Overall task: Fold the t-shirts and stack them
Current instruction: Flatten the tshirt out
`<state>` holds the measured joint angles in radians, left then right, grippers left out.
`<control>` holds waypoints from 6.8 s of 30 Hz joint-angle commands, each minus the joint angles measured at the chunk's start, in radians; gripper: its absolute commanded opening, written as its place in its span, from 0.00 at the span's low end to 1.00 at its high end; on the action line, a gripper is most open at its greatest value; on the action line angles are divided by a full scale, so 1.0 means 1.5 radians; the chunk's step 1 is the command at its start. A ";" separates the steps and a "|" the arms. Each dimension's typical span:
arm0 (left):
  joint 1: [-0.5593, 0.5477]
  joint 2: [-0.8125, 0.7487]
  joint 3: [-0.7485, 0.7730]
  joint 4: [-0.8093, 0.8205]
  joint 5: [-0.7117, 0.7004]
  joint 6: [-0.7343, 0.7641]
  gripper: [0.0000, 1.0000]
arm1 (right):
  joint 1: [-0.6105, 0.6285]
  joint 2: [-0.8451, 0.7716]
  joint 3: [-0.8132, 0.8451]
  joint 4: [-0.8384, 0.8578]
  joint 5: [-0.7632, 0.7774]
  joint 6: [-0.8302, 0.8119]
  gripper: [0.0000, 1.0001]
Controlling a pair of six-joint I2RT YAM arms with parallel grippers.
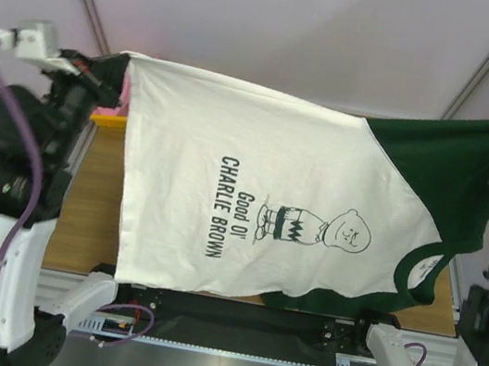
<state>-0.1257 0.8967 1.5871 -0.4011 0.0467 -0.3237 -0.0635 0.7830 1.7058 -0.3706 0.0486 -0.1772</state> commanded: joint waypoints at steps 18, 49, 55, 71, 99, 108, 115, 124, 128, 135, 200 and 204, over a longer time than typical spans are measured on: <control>-0.051 0.365 -0.146 0.283 -0.140 0.005 0.01 | -0.007 0.255 -0.298 0.372 0.036 0.018 0.00; -0.187 0.053 -0.185 0.243 -0.161 0.075 0.00 | -0.005 -0.047 -0.186 0.173 0.056 -0.007 0.00; -0.216 -0.079 -0.182 0.155 -0.171 0.069 0.00 | -0.005 -0.128 -0.145 0.101 0.047 0.015 0.00; -0.221 -0.143 -0.002 -0.022 -0.199 0.079 0.00 | -0.028 -0.122 0.140 -0.051 0.019 0.012 0.00; -0.220 0.066 -0.147 0.065 -0.328 0.100 0.00 | -0.063 -0.035 -0.243 0.138 -0.019 0.067 0.00; -0.220 0.068 -0.149 0.069 -0.332 0.105 0.00 | -0.063 -0.020 -0.282 0.170 -0.067 0.107 0.00; -0.220 0.058 -0.138 0.068 -0.327 0.110 0.00 | -0.063 -0.026 -0.272 0.166 -0.067 0.105 0.00; -0.220 0.031 -0.142 0.066 -0.326 0.111 0.00 | -0.063 -0.022 -0.261 0.156 -0.077 0.104 0.00; -0.221 0.037 -0.141 0.064 -0.326 0.111 0.00 | -0.063 -0.010 -0.260 0.159 -0.087 0.109 0.00; -0.220 0.043 -0.144 0.067 -0.328 0.116 0.00 | -0.063 0.004 -0.261 0.165 -0.102 0.115 0.00; -0.223 -0.061 -0.194 0.057 -0.343 0.089 0.00 | -0.063 -0.058 -0.248 0.091 -0.109 0.128 0.00; -0.223 -0.027 -0.206 0.076 -0.355 0.092 0.00 | -0.063 -0.034 -0.303 0.125 -0.114 0.142 0.00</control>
<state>-0.4580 0.8330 1.2842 -0.3645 -0.4465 -0.2008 -0.1547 0.7067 1.2823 -0.2916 -0.1398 0.0093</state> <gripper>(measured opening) 0.009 0.017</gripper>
